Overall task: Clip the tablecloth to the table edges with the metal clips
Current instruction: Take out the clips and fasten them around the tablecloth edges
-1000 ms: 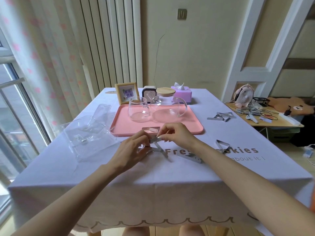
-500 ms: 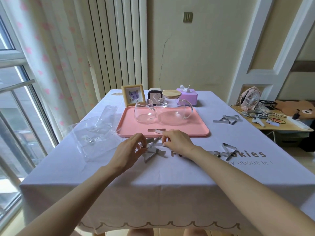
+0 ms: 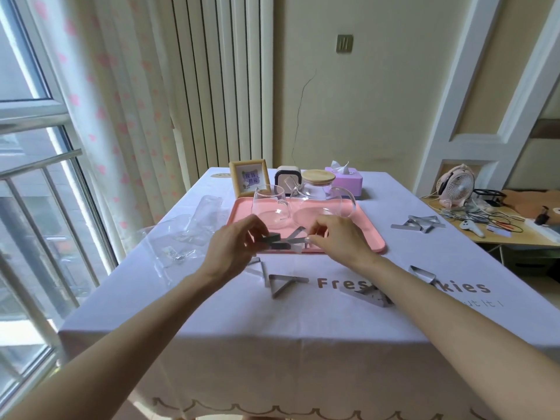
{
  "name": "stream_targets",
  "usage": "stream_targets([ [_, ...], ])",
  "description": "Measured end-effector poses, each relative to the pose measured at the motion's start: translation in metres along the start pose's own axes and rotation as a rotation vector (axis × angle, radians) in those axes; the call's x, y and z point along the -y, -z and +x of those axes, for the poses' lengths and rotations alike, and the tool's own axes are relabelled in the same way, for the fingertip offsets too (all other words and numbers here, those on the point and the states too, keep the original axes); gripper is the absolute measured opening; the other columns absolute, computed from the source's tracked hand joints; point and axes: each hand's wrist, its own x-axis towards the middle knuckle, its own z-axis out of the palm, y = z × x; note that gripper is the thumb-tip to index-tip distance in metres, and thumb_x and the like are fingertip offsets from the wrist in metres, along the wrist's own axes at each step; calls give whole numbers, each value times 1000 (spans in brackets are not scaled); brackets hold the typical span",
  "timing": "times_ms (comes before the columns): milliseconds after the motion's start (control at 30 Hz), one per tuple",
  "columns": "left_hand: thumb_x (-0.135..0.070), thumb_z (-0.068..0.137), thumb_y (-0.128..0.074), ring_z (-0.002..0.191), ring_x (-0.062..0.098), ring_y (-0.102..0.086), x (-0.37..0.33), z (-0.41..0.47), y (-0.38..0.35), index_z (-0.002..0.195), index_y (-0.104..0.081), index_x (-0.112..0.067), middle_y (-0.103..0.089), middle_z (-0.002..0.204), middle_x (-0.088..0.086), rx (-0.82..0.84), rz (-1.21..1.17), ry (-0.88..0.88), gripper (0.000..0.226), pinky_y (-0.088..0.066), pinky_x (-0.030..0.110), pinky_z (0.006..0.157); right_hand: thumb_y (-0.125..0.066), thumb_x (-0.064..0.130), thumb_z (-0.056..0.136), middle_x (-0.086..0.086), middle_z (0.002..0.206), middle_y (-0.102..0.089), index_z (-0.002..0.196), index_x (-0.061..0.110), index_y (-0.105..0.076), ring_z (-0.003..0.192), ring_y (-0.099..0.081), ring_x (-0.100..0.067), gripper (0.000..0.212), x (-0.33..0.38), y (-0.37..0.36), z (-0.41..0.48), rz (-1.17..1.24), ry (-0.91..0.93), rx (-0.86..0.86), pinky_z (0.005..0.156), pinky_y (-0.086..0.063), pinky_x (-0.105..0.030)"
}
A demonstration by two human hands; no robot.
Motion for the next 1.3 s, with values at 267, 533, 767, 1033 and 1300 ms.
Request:
stream_targets([
  [267,-19,82,-69,58,14,-62,21,38,71,90,-64,-12,-62,71,-7,-55,82,9,11,-49,29,59,-64,16,79,5,79,-65,76,24,-63,84,-61,-18,9,44,1,35,11,30,28,73,-47,-31],
  [533,-29,83,-68,48,1,-61,90,79,100,88,-61,-17,-69,76,-5,-91,42,292,15,-52,29,64,-61,17,80,4,86,-68,82,22,-68,91,-59,-18,8,91,-29,89,-25,100,27,73,-43,-29],
  [767,-26,80,-70,82,20,-58,166,113,85,87,-63,-20,-64,83,-2,-96,151,504,12,-41,26,59,-65,18,79,8,78,-64,70,28,-62,98,-58,-16,14,106,-67,163,64,6,78,71,-34,-24],
  [1033,-26,79,-72,87,23,-60,252,133,44,82,-62,-21,-64,84,1,-29,98,676,11,-44,26,67,-55,13,82,-4,86,-72,66,21,-62,84,-68,-24,19,100,-136,241,17,-98,52,72,-51,-28],
  [1300,-26,81,-68,89,22,-62,278,144,28,86,-70,-17,-71,88,-1,30,232,554,10,-41,25,67,-43,13,73,-3,97,-69,98,17,-67,94,-64,-29,35,100,-210,293,109,-272,-41,74,-45,-28],
])
